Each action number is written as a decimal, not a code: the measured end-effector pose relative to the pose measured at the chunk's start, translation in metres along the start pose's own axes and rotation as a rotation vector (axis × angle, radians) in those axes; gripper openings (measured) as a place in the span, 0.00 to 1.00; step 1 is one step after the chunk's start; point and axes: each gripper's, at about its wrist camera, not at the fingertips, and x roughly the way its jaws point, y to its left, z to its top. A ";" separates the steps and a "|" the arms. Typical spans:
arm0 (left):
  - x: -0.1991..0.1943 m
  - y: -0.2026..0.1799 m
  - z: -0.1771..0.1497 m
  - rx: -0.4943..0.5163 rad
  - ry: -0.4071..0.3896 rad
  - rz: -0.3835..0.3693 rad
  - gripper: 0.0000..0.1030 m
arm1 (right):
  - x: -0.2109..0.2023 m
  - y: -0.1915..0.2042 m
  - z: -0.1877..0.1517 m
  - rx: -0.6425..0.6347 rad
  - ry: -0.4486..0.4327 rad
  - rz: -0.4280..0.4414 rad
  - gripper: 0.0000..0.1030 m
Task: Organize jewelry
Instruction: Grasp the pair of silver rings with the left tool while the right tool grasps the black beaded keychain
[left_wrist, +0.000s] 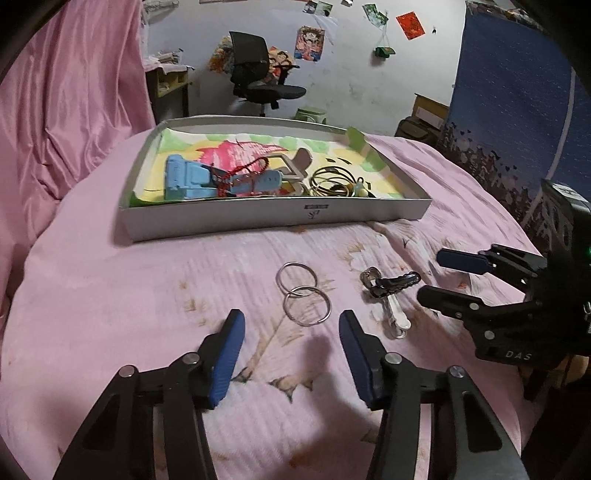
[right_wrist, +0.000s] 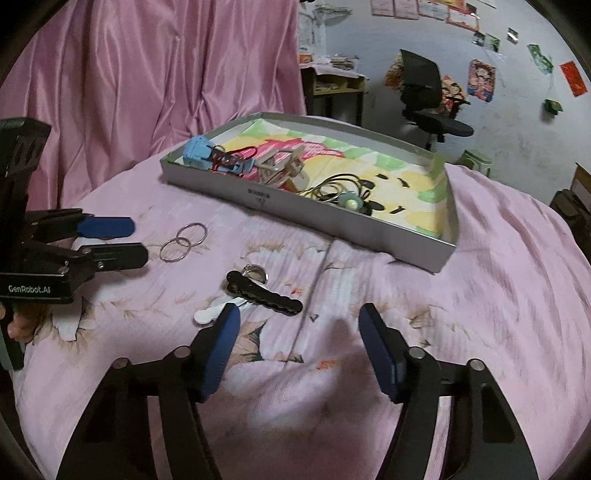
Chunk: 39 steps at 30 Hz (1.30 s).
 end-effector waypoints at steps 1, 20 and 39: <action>0.002 0.000 0.001 -0.001 0.006 -0.011 0.45 | 0.002 0.001 0.001 -0.003 0.005 0.008 0.52; 0.032 0.000 0.009 -0.013 0.105 -0.066 0.35 | 0.029 0.007 0.012 -0.052 0.078 0.103 0.36; 0.030 -0.002 0.007 0.001 0.085 -0.029 0.28 | 0.027 0.012 0.008 -0.084 0.088 0.114 0.05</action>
